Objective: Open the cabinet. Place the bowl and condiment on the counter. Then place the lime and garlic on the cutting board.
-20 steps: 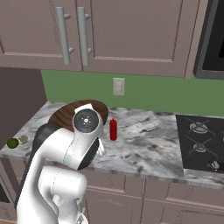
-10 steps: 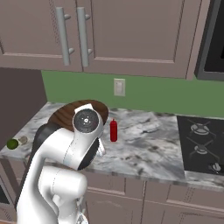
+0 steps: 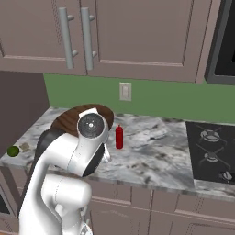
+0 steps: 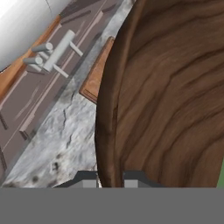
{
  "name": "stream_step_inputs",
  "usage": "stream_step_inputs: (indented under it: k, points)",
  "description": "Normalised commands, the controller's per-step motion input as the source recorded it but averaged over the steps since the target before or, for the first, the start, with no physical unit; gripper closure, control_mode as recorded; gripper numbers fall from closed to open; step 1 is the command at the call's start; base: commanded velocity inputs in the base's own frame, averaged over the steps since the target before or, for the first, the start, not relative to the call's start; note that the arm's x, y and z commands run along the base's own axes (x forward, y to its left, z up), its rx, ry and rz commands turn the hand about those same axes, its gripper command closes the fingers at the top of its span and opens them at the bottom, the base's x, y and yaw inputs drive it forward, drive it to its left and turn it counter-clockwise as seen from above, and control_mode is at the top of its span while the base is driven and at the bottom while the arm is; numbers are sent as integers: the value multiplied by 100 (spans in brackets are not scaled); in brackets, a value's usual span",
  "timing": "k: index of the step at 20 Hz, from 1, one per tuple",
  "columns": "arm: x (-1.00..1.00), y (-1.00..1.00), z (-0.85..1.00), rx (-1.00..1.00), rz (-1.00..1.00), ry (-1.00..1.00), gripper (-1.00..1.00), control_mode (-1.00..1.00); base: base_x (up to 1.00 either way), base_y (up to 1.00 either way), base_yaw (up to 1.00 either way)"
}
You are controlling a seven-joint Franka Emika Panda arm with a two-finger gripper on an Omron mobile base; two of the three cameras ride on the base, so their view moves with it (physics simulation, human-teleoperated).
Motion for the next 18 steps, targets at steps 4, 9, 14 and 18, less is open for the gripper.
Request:
stream_step_inputs:
  k: [4,9,14,18]
  points:
    - [2,-7,0,0,0,3,100,-100,0,0,0]
    - [0,-39,0,0,0,1,100,-100,0,0,0]
    - [0,-43,0,0,0,0,100,-100,0,0,0]
    - [0,-50,-2,0,0,0,100,-100,0,0,0]
